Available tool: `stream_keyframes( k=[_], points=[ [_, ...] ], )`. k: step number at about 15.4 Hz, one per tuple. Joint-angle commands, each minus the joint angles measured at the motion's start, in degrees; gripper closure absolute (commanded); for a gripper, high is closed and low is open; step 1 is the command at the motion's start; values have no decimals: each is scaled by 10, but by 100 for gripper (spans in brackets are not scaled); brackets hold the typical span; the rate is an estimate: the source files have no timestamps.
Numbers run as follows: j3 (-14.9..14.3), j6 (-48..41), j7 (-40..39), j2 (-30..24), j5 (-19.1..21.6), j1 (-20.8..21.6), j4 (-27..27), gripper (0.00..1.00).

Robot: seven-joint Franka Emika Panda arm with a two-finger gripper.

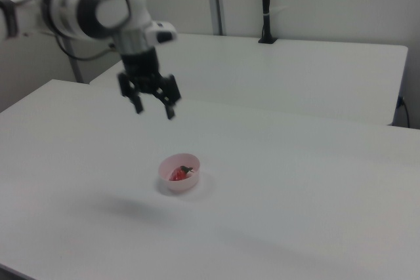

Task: Pick up strawberry from bowl
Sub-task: 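Lower the open gripper down into the pink bowl over the strawberry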

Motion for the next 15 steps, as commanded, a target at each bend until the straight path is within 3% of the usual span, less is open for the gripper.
stream_keyframes(
  k=[1,4,7,15],
  points=[
    [-2,117,127,53,-11,-9,-59,0],
    [-2,171,155,95,-11,-11,-72,5],
    [-1,211,171,137,-3,-8,-72,23],
    [7,238,178,182,-3,-2,-72,25]
  ],
)
